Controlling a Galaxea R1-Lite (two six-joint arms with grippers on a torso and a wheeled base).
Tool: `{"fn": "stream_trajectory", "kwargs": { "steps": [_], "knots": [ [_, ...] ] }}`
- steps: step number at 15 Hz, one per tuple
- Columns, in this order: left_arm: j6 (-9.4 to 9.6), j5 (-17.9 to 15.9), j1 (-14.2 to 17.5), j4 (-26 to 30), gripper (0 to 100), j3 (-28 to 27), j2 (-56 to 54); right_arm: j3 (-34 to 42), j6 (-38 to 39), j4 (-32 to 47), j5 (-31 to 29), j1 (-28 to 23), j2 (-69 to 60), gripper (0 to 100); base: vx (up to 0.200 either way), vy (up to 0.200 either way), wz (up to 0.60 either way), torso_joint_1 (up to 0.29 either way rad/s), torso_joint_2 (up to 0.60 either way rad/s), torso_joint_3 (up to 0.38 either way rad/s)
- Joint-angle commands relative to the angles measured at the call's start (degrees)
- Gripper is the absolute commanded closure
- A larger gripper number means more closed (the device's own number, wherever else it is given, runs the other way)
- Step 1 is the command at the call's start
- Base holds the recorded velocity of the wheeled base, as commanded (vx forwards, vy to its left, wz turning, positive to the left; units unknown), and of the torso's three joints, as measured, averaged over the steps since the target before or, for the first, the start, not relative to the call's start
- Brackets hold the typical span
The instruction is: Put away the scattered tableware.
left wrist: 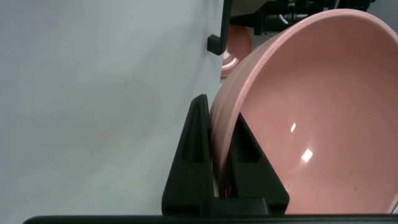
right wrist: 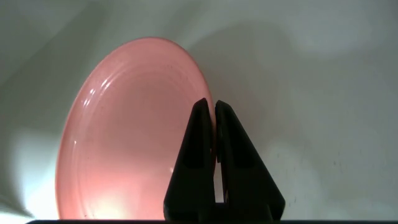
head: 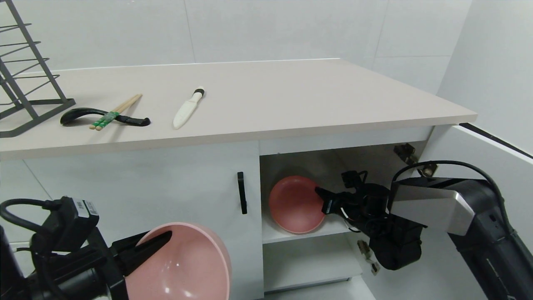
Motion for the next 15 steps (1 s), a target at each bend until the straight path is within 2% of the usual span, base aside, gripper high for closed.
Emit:
{"fn": "stream_trajectory", "kwargs": {
  "steps": [1,12,13,15],
  "knots": [
    [0.02,-0.06,-0.01,-0.02,100,-0.01,0.17,-2.78,0.03,1.02,0.03,-0.06,1.83,100,0.000,0.000,0.00,0.000,0.00,0.000],
    [0.02,-0.06,-0.01,-0.37,100,0.25,1.22,-12.88,0.12,12.45,-0.05,-0.06,2.53,100,0.000,0.000,0.00,0.000,0.00,0.000],
    [0.02,-0.06,-0.01,-0.46,100,0.25,1.22,-13.59,0.12,12.71,-0.05,-0.15,2.62,0,0.000,0.000,0.00,0.000,0.00,0.000],
    [0.02,0.03,-0.01,-0.46,100,0.25,1.22,-13.94,0.12,12.80,-0.05,-0.24,2.88,0,0.000,0.000,0.00,0.000,0.00,0.000]
  ]
}}
